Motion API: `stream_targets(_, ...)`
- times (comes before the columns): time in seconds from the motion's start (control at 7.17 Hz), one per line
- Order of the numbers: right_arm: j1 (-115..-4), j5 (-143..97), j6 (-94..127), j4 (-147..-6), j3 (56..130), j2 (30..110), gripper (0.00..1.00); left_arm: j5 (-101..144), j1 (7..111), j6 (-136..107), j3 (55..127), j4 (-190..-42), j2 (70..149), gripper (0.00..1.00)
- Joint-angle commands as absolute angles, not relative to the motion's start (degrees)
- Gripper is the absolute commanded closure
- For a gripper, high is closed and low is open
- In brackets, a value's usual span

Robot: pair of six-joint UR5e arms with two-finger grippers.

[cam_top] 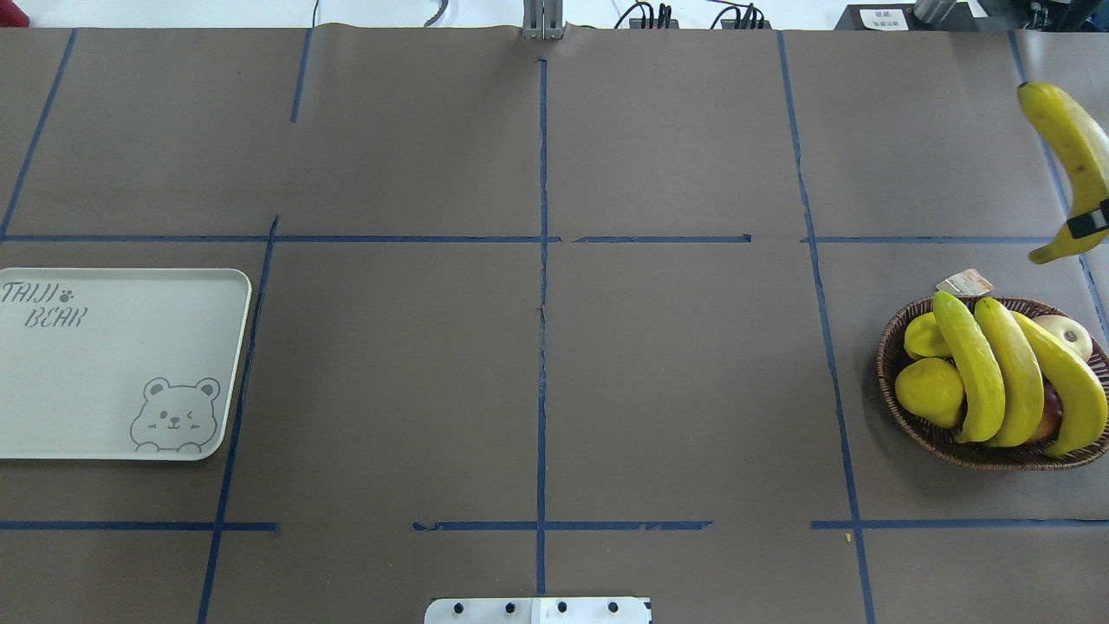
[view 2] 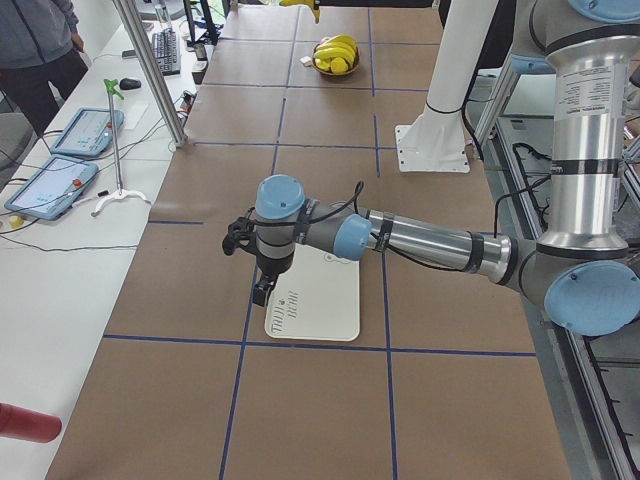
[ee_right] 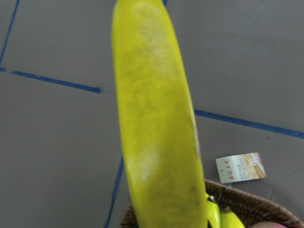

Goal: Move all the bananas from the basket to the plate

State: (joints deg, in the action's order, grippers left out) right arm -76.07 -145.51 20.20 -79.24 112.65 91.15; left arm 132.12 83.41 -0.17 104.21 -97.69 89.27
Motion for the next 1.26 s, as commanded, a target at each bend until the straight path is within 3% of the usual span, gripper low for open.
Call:
stream_targets(0.0, -67.4, -145.4, 31.7, -78.8, 112.9, 83.5, 1.00, 138.4, 79.9, -15.9, 103.9, -99.8, 93.7, 0.00)
stream_targets(0.56, -50.6, -136.8, 49.5, -78.2, 112.3, 69.3, 0.99, 142.4, 66.6, -31.5, 105.5, -106.7, 100.4, 0.00)
stream_targets(1.12, -47.1, -135.7, 55.6, -69.3, 107.9, 65.0, 0.99, 141.9, 58.0, -52.1, 105.2, -107.2, 111.6, 0.00)
